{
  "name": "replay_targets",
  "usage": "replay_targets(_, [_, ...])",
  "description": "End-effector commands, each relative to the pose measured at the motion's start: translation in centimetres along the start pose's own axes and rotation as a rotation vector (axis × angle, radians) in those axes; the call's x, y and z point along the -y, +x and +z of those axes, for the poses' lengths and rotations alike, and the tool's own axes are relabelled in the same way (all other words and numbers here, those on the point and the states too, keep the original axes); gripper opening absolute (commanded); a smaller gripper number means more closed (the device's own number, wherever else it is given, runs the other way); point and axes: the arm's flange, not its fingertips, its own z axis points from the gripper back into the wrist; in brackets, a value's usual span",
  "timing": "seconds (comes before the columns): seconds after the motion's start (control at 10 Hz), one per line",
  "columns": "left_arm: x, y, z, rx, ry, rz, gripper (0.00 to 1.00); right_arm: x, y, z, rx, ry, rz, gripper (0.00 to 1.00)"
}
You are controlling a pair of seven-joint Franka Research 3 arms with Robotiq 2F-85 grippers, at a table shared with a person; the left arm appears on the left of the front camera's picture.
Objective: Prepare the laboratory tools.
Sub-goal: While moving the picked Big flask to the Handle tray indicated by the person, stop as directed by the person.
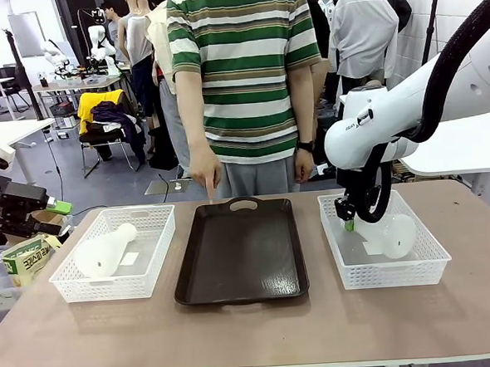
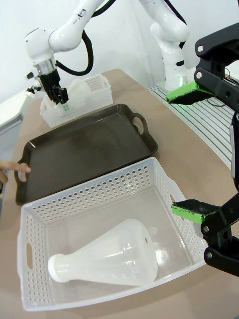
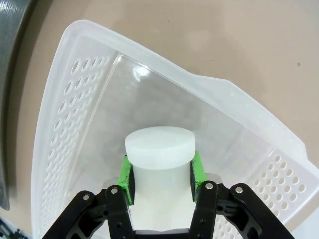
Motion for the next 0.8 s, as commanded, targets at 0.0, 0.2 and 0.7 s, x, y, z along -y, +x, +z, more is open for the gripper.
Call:
replay_targets(0.0, [-0.08,0.07,0.04,0.013,-0.016,-0.007,1.00,0.03,0.11,-0.07,0.008,-0.004,0.008,0.00])
replay_targets(0.2, [-0.08,0.07,0.04,0.013,-0.016,-0.007,1.00,0.03,0.11,-0.07,0.008,-0.004,0.008,0.00])
replay_targets(0.7, [-0.08,0.07,0.04,0.013,-0.016,-0.007,1.00,0.03,0.11,-0.07,0.008,-0.004,0.008,0.00])
